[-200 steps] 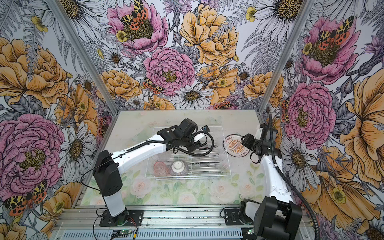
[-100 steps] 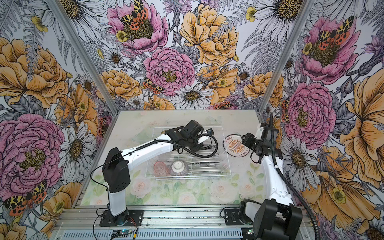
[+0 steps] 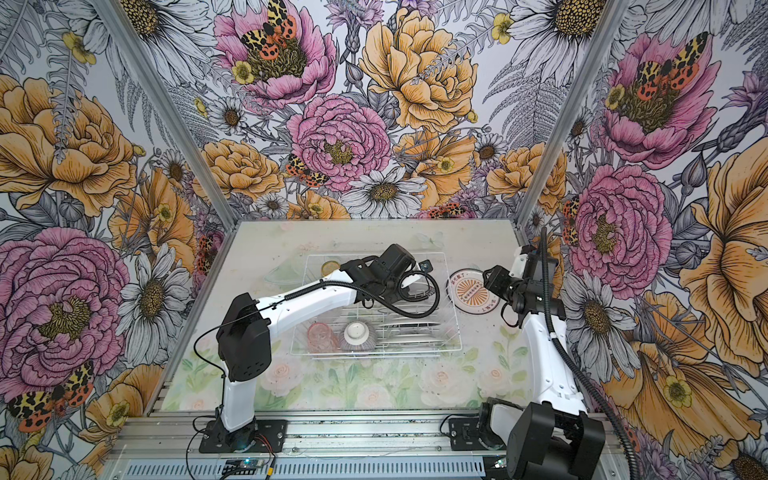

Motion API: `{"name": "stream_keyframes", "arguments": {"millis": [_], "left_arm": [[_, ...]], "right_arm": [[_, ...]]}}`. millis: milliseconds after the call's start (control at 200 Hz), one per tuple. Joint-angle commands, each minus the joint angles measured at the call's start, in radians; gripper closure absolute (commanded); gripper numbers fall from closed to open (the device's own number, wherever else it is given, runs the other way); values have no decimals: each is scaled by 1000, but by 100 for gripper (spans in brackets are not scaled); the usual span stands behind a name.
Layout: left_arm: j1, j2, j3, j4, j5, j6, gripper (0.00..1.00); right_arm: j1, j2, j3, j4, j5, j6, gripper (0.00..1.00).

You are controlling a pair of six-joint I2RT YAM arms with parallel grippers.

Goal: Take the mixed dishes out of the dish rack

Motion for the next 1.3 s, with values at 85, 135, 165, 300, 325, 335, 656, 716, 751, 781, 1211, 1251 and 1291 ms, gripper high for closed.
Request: {"name": "stream_keyframes", "arguments": {"millis": [85,135,165,300,325,335,656,716,751,781,1211,1251,1291], "left_arm": [[-12,-17,-16,99,-90,20,80],[-12,-21,-23,112,-95,24,81],[-13,-22,-27,119,-96,25,81],[-13,-24,-32,129,-99,31,90],[-13,-25,-32,130,-100,32,91],[-12,-24,-32,132,-100,32,93],[-19,-21,-48,153,-126,51,96],[-21,-26,-56,161,-136,61,97],[-22,-29,-63,167,-143,69,97],[-22,-34,-68,172,-147,77,97],[-32,-197,-236,350,-154,180,100],[-30,-208,-239,351,-150,184,100],[-30,-216,-241,348,-144,189,100]], "right_arm": [[6,-22,-6,3,-17,-6,49],[6,-22,-8,3,-18,-7,49],[6,-22,-9,4,-18,-7,49],[6,-22,-12,4,-18,-8,49],[6,-24,-12,4,-19,-7,49],[6,-24,-12,4,-18,-9,49],[6,-30,-16,4,-23,-10,49],[6,-33,-16,3,-25,-10,49],[6,-35,-18,3,-27,-10,49],[5,-37,-18,4,-29,-7,49],[12,-48,-18,3,-49,-2,50],[12,-48,-16,4,-50,0,50],[14,-49,-16,4,-51,0,50]]}}
